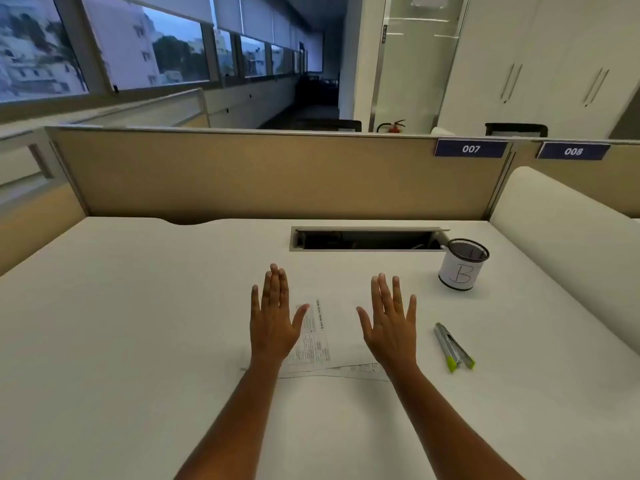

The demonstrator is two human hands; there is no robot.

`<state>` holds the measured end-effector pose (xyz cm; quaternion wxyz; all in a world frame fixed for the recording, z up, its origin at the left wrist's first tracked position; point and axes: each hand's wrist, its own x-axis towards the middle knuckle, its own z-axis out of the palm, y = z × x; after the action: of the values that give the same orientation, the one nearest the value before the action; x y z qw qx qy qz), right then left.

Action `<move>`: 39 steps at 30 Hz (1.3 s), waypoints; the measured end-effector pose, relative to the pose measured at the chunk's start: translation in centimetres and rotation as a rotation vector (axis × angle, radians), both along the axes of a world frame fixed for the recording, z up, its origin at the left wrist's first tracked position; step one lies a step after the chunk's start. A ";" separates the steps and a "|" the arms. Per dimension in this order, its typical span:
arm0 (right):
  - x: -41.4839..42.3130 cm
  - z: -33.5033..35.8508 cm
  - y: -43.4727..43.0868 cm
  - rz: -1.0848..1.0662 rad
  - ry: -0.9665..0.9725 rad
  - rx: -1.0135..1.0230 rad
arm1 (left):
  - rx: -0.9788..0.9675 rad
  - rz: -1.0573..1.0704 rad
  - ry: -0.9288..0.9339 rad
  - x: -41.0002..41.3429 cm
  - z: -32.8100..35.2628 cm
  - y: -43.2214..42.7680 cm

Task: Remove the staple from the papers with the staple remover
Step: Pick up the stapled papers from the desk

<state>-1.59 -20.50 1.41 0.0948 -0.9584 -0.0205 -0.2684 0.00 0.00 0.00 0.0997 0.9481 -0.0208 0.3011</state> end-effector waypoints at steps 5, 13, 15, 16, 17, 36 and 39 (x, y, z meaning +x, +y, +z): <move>-0.9 -1.6 0.2 -0.030 0.103 -0.015 | 0.003 -0.005 0.121 -1.3 -2.7 0.0; -2.0 -4.3 0.5 -0.033 0.311 -0.017 | 0.001 -0.015 0.235 -2.7 -5.2 0.2; -2.2 -4.7 0.7 -0.032 0.391 -0.031 | -0.012 0.001 0.285 -2.9 -5.1 0.2; -2.2 -5.0 0.7 -0.027 0.403 -0.030 | -0.029 0.005 0.316 -3.1 -4.9 0.2; -2.3 -5.2 0.8 -0.020 0.409 -0.036 | -0.035 0.003 0.350 -3.2 -4.9 0.2; -3.3 -5.7 1.0 0.051 0.585 0.039 | -0.079 0.078 0.605 -4.1 -4.0 0.1; -3.3 -5.7 0.9 0.054 0.574 0.051 | -0.132 0.194 0.655 -4.8 -3.0 0.3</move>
<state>-4.91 -19.58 -4.33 0.1280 -0.9916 -0.0114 0.0161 -4.78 0.28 -3.04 0.1331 0.9835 0.1221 -0.0103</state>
